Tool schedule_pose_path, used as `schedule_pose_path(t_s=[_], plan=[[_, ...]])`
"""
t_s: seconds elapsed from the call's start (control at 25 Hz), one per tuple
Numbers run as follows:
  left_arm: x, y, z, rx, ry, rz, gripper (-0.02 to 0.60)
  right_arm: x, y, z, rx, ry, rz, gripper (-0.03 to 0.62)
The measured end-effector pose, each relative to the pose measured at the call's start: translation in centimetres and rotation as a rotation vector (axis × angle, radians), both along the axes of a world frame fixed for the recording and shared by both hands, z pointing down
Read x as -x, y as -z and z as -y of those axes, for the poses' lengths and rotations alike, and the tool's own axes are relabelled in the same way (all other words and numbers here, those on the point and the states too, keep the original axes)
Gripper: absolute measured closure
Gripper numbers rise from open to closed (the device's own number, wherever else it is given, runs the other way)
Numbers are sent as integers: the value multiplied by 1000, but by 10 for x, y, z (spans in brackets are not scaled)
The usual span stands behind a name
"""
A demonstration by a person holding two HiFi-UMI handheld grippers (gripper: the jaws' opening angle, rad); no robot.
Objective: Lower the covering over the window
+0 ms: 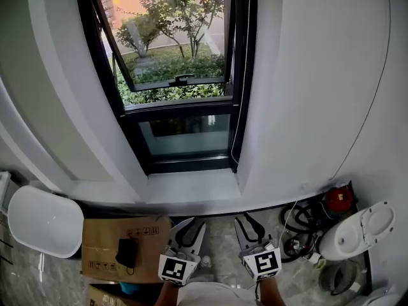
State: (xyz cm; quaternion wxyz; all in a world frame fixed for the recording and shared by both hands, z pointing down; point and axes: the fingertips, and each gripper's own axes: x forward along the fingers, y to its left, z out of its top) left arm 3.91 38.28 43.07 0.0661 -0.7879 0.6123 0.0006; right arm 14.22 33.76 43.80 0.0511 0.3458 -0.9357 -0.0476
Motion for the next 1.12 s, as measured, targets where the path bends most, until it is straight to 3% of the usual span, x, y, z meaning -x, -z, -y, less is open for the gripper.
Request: schedule_pose_path(t_s=[0.12,0.2,0.36,1.12], plan=[[6,-15,20,57,-49,8,486,15,-5,16,19,20,-7,496],[12,-13,35,44,-56,44,486,23,-6,32,14,15,-25,496],[34,-4,63,24,-61,-2,486,42,-2,62,29,-13,-29,496],[99,-5,151,26,-105,10,488,113,-5,148,33,-45,-60,496]])
